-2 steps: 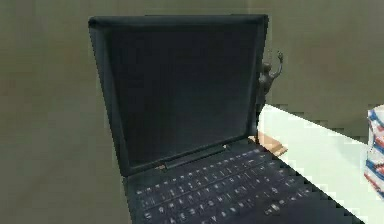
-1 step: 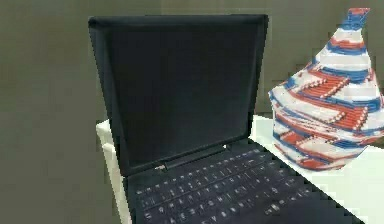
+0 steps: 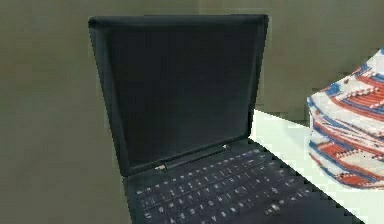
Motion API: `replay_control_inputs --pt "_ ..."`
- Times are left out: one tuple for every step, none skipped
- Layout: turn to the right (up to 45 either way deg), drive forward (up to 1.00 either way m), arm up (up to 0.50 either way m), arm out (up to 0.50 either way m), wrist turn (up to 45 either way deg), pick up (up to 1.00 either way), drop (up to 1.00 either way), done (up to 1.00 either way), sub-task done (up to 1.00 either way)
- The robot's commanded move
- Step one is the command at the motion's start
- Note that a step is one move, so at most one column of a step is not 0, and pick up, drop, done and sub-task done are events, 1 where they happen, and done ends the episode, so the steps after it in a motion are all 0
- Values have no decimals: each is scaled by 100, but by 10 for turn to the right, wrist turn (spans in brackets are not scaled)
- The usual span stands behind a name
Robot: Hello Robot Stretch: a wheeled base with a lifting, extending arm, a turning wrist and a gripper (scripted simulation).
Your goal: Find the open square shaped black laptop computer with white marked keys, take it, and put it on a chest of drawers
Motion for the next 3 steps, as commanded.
replay_control_inputs --pt "0 0 0 26 0 0 0 0 0" --pt "0 0 0 0 390 0 0 0 0" --pt "0 0 -12 0 0 0 0 0 0"
